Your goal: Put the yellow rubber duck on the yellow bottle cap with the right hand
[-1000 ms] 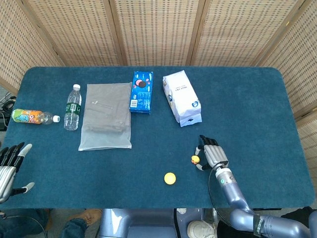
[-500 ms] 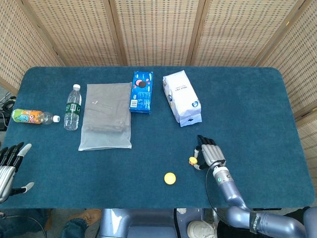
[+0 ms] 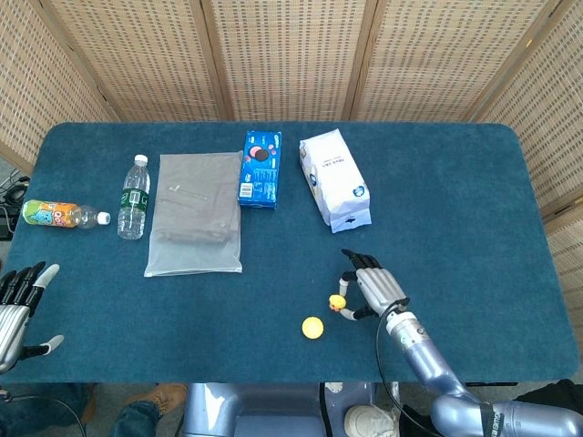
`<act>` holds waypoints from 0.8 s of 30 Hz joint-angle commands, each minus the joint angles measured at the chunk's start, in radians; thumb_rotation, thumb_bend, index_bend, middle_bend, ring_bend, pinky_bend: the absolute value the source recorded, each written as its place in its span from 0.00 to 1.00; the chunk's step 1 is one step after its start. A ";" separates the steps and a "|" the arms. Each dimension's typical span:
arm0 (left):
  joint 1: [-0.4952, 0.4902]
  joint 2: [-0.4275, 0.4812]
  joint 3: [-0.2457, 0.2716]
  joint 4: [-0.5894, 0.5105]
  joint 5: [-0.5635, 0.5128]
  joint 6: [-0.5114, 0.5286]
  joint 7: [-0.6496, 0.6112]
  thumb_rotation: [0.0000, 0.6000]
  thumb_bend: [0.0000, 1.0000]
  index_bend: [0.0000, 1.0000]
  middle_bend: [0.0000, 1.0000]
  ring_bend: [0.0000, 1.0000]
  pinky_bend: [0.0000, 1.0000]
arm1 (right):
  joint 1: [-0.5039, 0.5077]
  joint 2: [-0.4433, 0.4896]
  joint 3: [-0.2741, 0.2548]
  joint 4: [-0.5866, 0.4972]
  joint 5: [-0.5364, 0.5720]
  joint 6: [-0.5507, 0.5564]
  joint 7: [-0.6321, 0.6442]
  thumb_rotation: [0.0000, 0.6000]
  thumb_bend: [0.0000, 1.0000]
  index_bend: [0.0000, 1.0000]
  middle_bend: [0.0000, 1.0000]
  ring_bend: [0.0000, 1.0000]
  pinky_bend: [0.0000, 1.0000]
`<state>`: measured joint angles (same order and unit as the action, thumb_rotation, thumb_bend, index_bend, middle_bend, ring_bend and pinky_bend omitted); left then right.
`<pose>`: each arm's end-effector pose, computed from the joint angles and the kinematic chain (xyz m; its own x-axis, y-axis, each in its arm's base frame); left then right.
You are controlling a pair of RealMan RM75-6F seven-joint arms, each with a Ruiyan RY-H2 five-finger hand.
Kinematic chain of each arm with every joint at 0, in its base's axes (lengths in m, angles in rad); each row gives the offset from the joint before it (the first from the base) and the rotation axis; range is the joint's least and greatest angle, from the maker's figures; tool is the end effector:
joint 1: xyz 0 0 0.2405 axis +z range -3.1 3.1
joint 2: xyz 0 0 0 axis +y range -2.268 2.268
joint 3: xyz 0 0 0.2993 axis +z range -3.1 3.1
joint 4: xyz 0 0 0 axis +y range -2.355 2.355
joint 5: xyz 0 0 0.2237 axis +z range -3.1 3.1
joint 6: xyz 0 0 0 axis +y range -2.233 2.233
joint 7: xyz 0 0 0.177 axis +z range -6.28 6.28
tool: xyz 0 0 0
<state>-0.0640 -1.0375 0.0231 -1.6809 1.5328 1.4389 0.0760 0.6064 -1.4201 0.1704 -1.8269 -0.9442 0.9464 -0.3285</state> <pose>-0.3557 0.1927 0.1668 0.4779 0.1265 0.8692 0.8776 -0.0275 -0.4785 -0.1827 -0.3359 -0.0244 0.1818 -0.4884 0.8535 -0.9769 -0.1887 0.1001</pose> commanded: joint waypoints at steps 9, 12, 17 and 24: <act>-0.004 -0.002 0.000 0.000 -0.004 -0.007 0.003 1.00 0.00 0.00 0.00 0.00 0.00 | 0.065 -0.028 -0.038 -0.045 -0.006 -0.007 -0.108 1.00 0.27 0.59 0.00 0.00 0.00; -0.007 -0.003 -0.001 0.002 -0.009 -0.013 0.003 1.00 0.00 0.00 0.00 0.00 0.00 | 0.088 -0.062 -0.041 -0.026 0.015 -0.005 -0.142 1.00 0.27 0.59 0.00 0.00 0.00; -0.010 -0.005 -0.001 0.004 -0.013 -0.021 0.005 1.00 0.00 0.00 0.00 0.00 0.00 | 0.122 -0.105 -0.047 -0.014 0.059 0.009 -0.201 1.00 0.27 0.59 0.00 0.00 0.00; -0.012 -0.006 0.002 0.002 -0.012 -0.024 0.008 1.00 0.00 0.00 0.00 0.00 0.00 | 0.156 -0.156 -0.068 0.006 0.105 0.043 -0.283 1.00 0.27 0.59 0.00 0.00 0.00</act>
<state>-0.0764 -1.0437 0.0246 -1.6784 1.5209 1.4147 0.0838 0.7544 -1.5649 0.1078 -1.8280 -0.8516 0.9804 -0.6012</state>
